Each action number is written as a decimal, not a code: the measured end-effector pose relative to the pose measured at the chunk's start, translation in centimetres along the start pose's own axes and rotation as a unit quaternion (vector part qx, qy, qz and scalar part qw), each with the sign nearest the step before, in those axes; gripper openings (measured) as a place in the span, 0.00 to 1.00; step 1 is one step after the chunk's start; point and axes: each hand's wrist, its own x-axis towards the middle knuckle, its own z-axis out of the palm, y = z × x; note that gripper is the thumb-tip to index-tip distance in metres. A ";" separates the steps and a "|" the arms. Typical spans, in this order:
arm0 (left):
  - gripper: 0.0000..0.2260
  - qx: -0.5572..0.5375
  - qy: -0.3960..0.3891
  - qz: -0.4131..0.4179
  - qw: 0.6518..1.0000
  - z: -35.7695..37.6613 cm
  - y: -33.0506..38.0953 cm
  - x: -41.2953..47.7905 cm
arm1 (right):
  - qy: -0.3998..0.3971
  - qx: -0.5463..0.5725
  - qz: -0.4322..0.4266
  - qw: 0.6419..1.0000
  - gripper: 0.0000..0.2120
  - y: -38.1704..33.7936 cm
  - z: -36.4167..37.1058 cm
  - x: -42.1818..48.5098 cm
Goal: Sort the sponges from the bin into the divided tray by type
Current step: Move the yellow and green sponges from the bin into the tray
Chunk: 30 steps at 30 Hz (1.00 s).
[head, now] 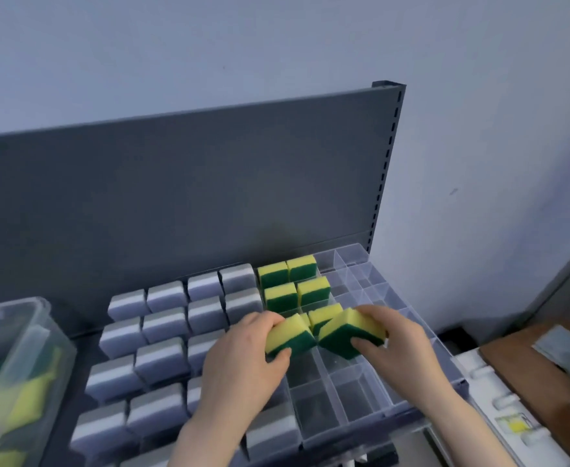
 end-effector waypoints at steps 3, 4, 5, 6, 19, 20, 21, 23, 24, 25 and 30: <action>0.16 0.012 -0.010 0.016 1.000 0.1 0.4 0.1 | -0.044 -0.040 -0.017 0.998 0.20 0.4 -0.4 0.9; 0.17 0.017 -0.012 0.020 1.000 0.3 0.6 0.1 | -0.052 -0.048 -0.022 0.997 0.20 0.6 -0.5 1.1; 0.17 0.023 -0.015 0.024 0.999 0.4 0.8 0.2 | -0.060 -0.054 -0.025 0.996 0.20 0.7 -0.7 1.3; 0.17 0.029 -0.020 0.030 0.999 0.6 1.0 0.2 | -0.067 -0.060 -0.028 0.996 0.20 0.9 -0.8 1.4; 0.14 0.146 -0.125 0.052 0.980 3.2 1.2 1.3 | -0.172 -0.117 -0.082 0.975 0.19 1.2 -1.1 3.4; 0.13 0.153 -0.131 0.053 0.978 3.4 1.1 1.5 | -0.185 -0.125 -0.084 0.971 0.19 1.2 -1.0 3.7; 0.12 0.158 -0.137 0.055 0.976 3.5 1.1 1.6 | -0.198 -0.134 -0.088 0.967 0.19 1.2 -1.0 3.9; 0.12 0.162 -0.147 0.060 0.974 3.8 1.2 2.0 | -0.222 -0.156 -0.099 0.957 0.19 1.1 -0.6 4.5; 0.12 0.162 -0.151 0.060 0.973 3.9 1.2 2.1 | -0.233 -0.167 -0.106 0.952 0.19 1.1 -0.3 4.7; 0.12 0.162 -0.153 0.059 0.973 4.0 1.1 2.2 | -0.244 -0.176 -0.113 0.947 0.18 1.1 0.0 4.8; 0.10 0.161 -0.163 0.042 0.972 4.6 0.9 2.2 | -0.270 -0.212 -0.131 0.930 0.11 1.9 1.9 4.4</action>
